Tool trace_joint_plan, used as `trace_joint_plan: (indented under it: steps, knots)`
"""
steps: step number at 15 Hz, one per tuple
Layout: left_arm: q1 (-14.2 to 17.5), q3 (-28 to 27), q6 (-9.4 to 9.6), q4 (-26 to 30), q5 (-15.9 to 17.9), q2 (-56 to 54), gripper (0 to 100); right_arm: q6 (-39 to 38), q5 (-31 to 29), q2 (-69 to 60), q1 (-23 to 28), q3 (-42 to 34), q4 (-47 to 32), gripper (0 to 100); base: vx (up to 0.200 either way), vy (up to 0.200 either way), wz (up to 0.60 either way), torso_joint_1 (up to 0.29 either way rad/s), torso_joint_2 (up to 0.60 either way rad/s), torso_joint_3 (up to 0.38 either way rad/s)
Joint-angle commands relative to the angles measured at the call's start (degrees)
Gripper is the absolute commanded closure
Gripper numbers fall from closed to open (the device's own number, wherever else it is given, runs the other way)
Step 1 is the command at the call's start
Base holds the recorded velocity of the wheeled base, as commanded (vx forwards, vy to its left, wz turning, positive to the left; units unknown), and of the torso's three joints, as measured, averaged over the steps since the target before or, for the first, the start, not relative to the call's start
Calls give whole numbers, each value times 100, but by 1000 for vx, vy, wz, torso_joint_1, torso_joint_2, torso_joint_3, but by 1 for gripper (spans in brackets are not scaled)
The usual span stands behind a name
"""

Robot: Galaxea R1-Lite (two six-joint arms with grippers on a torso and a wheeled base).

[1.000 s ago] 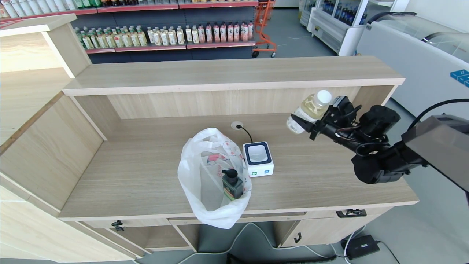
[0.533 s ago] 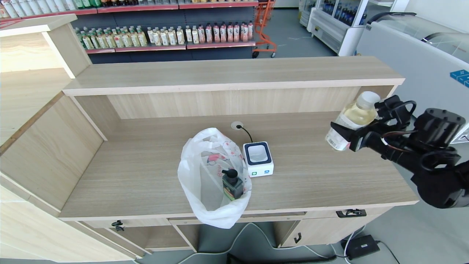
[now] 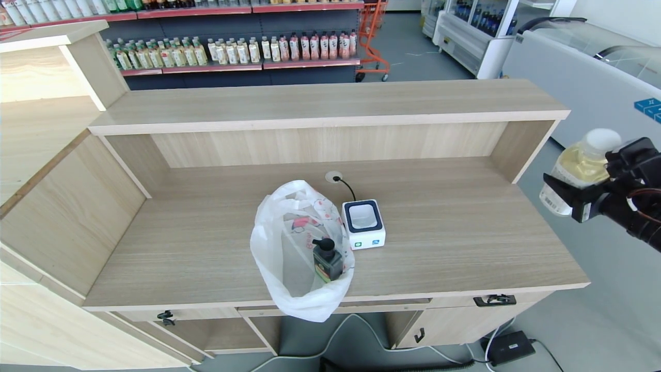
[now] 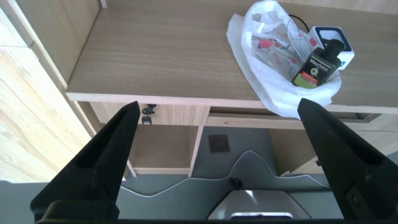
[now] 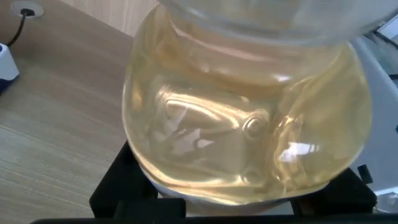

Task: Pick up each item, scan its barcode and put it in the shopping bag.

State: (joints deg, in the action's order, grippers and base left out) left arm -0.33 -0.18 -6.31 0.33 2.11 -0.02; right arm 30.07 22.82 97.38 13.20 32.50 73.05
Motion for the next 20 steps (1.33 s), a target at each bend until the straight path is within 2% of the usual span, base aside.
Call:
trace_joint_plan:
  steps: [1,5,10,13,15,17,18,20]
  knots:
    - [-2,1,-1,2,0,2,0,183,3,-131,165,-77,-1,100,0,0,0,0,0,0]
    - [-2,1,-1,2,0,2,0,535,21,-237,191,-51,-71,100,0,0,0,0,0,0]
    - [-2,1,-1,2,0,2,0,499,-32,-202,-160,11,-80,100,0,0,600,0,0,3]
    - [-2,1,-1,2,0,2,0,420,-23,-158,-195,11,-89,100,0,0,600,2,-1,4]
    - [-2,1,-1,2,0,2,0,-142,-15,44,-573,72,-18,100,0,0,0,0,0,0]
    - [-2,1,-1,2,0,2,0,-1127,-15,255,-1039,230,245,100,0,0,0,0,0,0]
    - [-2,1,-1,2,0,2,0,-1944,3,414,-1417,336,333,100,0,0,0,0,0,0]
    - [-2,1,-1,2,0,2,0,-2717,12,660,-1918,468,289,100,0,0,0,0,0,0]
